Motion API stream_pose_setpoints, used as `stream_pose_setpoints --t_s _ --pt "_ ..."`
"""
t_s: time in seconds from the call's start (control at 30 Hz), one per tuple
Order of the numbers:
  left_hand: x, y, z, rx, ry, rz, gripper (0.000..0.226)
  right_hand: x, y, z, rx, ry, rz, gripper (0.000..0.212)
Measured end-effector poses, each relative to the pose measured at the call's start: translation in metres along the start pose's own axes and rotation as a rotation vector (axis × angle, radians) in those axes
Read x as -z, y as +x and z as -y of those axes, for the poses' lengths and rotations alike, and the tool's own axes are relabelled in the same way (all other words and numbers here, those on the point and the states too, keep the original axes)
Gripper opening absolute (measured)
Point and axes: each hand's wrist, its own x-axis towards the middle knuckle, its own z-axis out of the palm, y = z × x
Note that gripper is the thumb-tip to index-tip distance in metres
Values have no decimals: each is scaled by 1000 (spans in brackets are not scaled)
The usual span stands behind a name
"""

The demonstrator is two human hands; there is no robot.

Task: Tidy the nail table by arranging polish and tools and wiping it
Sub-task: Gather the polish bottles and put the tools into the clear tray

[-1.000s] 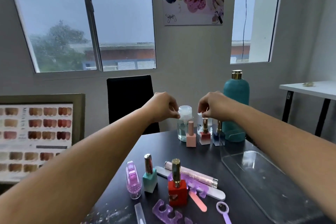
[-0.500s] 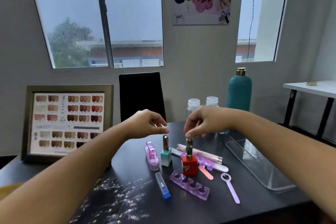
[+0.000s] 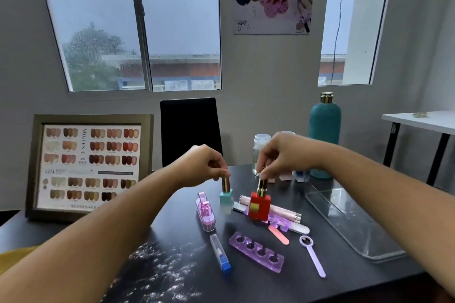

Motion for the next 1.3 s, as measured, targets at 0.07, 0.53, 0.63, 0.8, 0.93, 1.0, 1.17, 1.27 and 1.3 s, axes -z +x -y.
stream_pose_setpoints --t_s 0.07,0.53,0.63,0.8,0.93,1.0,1.17,1.27,1.3 --pt "6 13 0 -3 -13 -45 17 17 1 -11 -21 71 -45 6" --pt "-67 119 5 48 52 -249 14 44 30 -95 -239 -92 -172 9" --pt "-77 129 11 75 50 -257 13 42 36 -102 -250 -116 -154 8" --pt "-86 136 13 92 61 -306 13 30 40 -103 -231 -221 -172 11" --pt "-87 137 12 106 58 -296 16 28 39 -104 -221 -232 -183 15" --pt "-86 136 13 121 49 -284 19 27 39 -103 -218 -240 -184 17" --pt "-74 127 7 146 11 -197 44 31 34 -99 -193 -258 -229 19" --pt "-59 111 3 123 4 -244 43 33 28 -90 -147 -289 -333 18" --pt "-54 103 2 114 5 -251 37 32 25 -86 -125 -298 -362 18"
